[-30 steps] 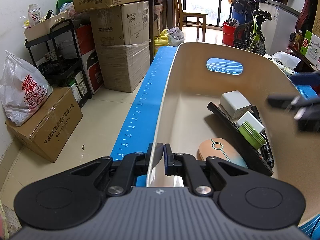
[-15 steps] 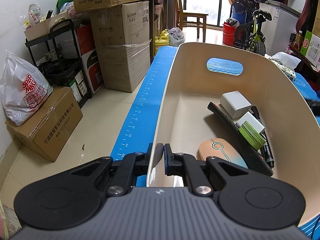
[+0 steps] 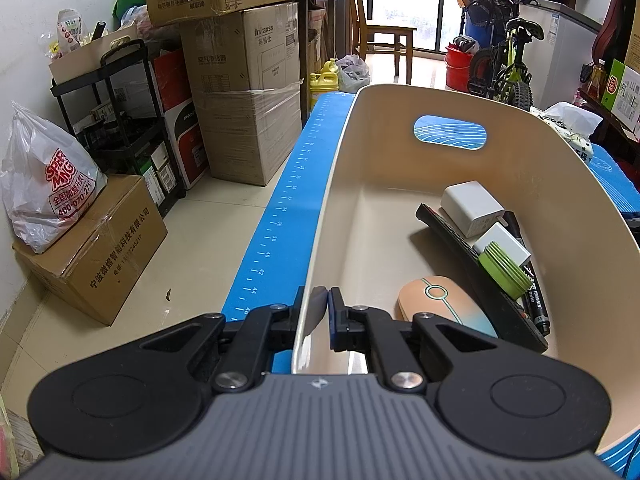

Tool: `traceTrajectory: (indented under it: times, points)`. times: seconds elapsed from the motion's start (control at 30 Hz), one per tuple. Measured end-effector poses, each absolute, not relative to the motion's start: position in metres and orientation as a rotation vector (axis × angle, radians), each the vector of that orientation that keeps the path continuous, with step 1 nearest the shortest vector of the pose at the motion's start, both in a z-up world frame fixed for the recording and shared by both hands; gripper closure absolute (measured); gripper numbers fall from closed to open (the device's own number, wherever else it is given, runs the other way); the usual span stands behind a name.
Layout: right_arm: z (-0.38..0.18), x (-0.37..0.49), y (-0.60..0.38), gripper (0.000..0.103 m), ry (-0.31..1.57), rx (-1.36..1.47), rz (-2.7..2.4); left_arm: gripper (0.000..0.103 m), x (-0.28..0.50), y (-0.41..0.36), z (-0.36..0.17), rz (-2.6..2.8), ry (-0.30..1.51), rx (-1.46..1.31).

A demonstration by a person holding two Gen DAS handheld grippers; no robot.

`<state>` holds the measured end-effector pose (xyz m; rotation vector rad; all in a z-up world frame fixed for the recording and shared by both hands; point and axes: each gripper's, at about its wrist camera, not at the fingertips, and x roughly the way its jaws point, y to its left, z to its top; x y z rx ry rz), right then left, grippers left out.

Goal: Organize rigid objects
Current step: 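Carry the green tin into the basket and open the right tool, then grasp the car keys by the black fob with the right tool, then carry the car keys into the basket and release them with the right tool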

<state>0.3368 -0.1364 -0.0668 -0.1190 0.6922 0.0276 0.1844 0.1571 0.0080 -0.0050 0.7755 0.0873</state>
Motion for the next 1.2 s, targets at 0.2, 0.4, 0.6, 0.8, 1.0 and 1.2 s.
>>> traceTrajectory:
  times: [0.2, 0.4, 0.6, 0.8, 1.0, 1.2]
  points:
    - [-0.073, 0.331, -0.138, 0.047, 0.672, -0.035, 0.073, 0.093, 0.184, 0.157, 0.008, 0.088, 0.776, -0.005]
    - [-0.071, 0.326, -0.128, 0.066, 0.666, -0.052, 0.110, 0.093, 0.184, 0.157, 0.009, 0.086, 0.775, -0.005]
    - [-0.066, 0.316, -0.133, 0.066, 0.622, -0.038, 0.098, 0.093, 0.184, 0.157, 0.009, 0.087, 0.775, -0.006]
    - [-0.045, 0.300, -0.138, 0.081, 0.541, -0.042, 0.097, 0.093, 0.184, 0.157, 0.009, 0.087, 0.775, -0.005]
    - [-0.035, 0.294, -0.142, 0.082, 0.517, -0.028, 0.107, 0.093, 0.184, 0.157, 0.008, 0.086, 0.775, -0.006]
    - [-0.025, 0.281, -0.138, 0.082, 0.449, -0.047, 0.104, 0.093, 0.184, 0.157, 0.008, 0.087, 0.775, -0.005]
